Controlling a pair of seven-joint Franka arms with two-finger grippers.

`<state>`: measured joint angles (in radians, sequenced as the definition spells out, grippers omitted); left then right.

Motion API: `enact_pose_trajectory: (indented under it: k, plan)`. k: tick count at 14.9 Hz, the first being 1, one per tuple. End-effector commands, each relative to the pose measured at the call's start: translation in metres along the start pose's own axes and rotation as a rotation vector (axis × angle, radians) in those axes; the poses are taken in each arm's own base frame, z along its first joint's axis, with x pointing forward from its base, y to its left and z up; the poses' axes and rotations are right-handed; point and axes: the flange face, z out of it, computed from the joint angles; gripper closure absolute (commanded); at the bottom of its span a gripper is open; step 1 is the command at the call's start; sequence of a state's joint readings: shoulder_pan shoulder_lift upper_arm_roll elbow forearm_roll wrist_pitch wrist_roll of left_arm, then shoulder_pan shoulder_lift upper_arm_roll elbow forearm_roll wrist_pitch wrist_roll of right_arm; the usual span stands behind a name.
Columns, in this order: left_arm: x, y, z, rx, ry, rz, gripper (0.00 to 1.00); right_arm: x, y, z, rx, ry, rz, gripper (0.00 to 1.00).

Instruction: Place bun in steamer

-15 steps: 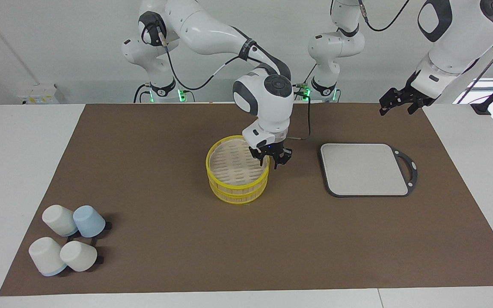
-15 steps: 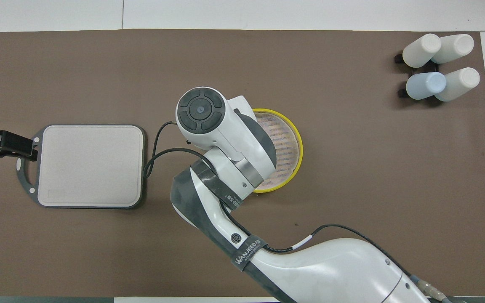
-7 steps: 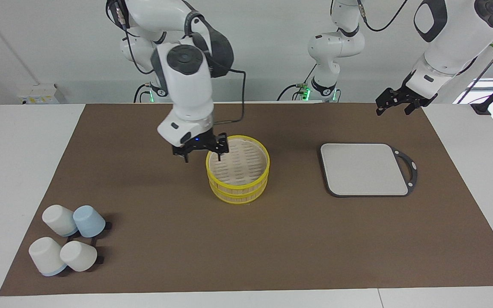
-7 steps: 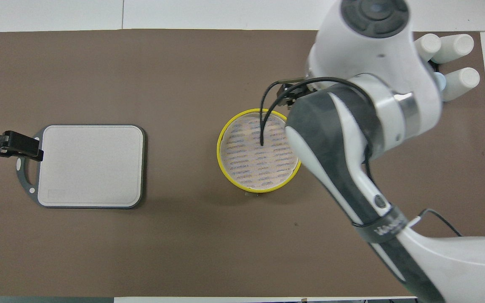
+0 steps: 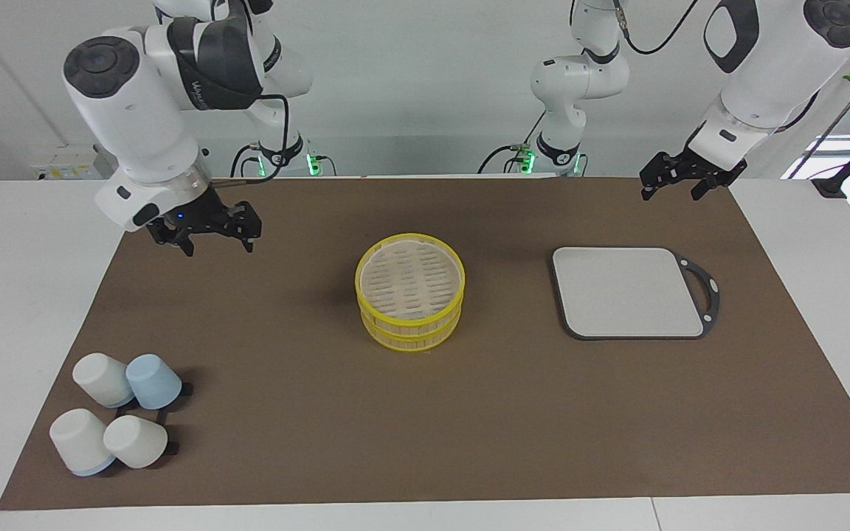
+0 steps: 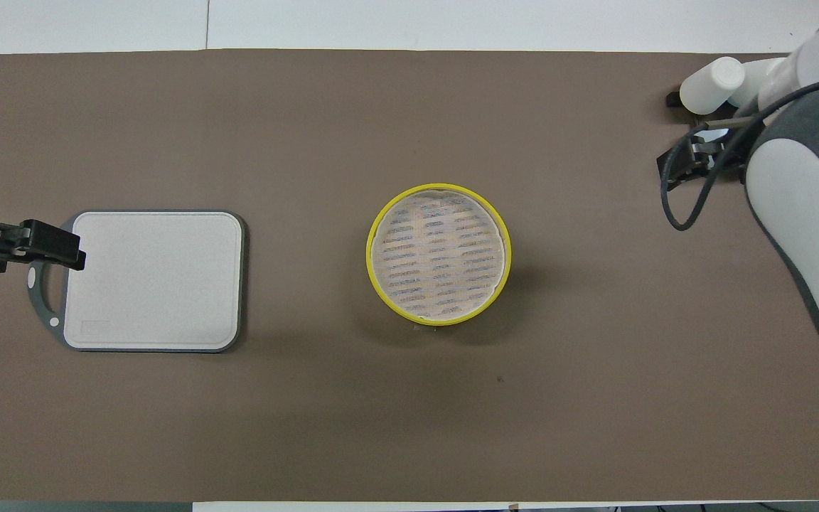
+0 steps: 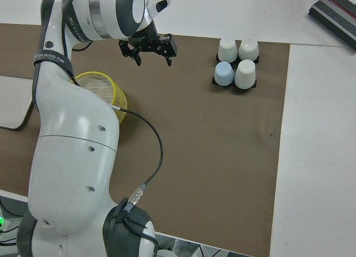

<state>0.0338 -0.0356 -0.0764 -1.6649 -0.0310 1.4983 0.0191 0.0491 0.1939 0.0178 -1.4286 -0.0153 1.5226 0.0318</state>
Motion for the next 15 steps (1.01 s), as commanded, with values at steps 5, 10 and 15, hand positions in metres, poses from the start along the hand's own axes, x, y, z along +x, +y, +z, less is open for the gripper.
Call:
enact_pose_trajectory:
  k: [5, 10, 15]
  plan:
    - [0.001, -0.001, -0.001, 0.024, 0.017, 0.004, 0.0, -0.062, 0.044, 0.015, 0.028, 0.093, 0.023, 0.0]
    - [0.007, 0.0, -0.004, 0.024, 0.07, 0.008, 0.0, -0.052, 0.061, -0.009, 0.037, 0.039, 0.037, 0.0]
    - [0.007, -0.002, -0.004, 0.025, 0.071, 0.005, 0.0, -0.052, 0.071, -0.009, 0.031, 0.046, 0.054, 0.0]
